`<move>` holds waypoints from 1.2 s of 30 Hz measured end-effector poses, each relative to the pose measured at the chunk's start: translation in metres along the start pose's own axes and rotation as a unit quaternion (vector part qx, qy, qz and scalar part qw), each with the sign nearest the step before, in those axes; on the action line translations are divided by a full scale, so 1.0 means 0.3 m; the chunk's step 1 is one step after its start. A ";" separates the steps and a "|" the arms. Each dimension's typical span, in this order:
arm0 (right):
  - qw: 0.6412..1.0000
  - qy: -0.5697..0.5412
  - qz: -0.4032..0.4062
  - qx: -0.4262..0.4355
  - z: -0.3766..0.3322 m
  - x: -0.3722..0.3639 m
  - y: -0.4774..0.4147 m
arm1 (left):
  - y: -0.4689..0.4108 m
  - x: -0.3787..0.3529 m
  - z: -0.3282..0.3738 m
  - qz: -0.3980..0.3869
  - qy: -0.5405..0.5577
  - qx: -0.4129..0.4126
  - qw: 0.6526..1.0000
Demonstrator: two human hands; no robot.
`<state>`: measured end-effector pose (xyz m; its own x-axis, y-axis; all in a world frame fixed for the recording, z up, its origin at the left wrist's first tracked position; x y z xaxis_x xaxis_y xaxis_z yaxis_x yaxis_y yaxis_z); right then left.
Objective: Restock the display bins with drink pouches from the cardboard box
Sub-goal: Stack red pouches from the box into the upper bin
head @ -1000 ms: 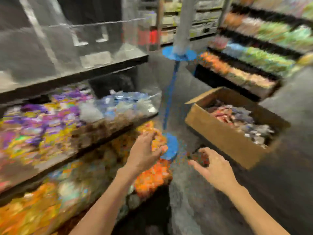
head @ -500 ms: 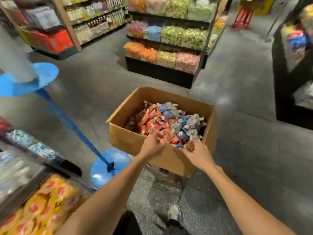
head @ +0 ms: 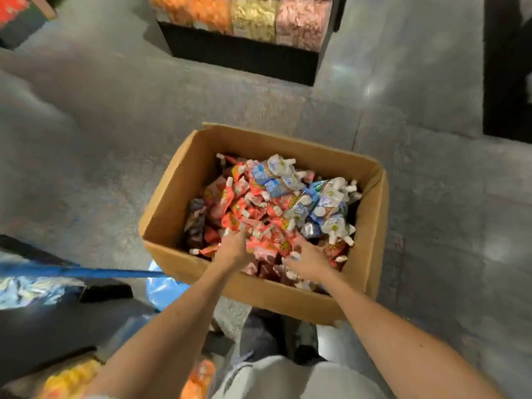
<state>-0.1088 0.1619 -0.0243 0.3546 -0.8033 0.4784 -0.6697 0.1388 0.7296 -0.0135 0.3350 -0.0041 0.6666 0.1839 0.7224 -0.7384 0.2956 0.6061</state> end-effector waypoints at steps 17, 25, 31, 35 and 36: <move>0.959 0.278 0.025 -0.051 -0.144 -0.212 -0.299 | -0.308 -0.139 -0.326 -0.239 -0.291 -0.050 0.925; 0.954 0.297 -0.012 0.024 -0.164 -0.210 -0.321 | -0.318 -0.123 -0.296 -0.214 -0.244 -0.144 0.935; 0.966 0.253 -0.031 0.036 -0.172 -0.169 -0.323 | -0.299 -0.105 -0.244 -0.242 -0.141 -0.200 0.939; 0.987 0.132 -0.084 -0.027 -0.152 -0.144 -0.312 | -0.290 -0.084 -0.215 -0.267 -0.117 -0.191 0.937; 0.991 0.083 -0.090 -0.048 -0.153 -0.128 -0.308 | -0.285 -0.070 -0.213 -0.276 -0.093 -0.178 0.940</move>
<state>-0.0306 0.2066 -0.0876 0.5716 -0.7143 0.4038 -0.5225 0.0625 0.8503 0.0421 0.3658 -0.0923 0.8840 -0.2475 0.3965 -0.1822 0.5986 0.7800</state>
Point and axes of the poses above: each hand's wrist, its own y-axis away from the middle knuckle, its own x-axis out of the back of the hand, z = x × y, the point moved 7 cm from there along -y, towards the middle knuckle, and after that the axes turned 1 degree about -z, right-handed, at the moved point
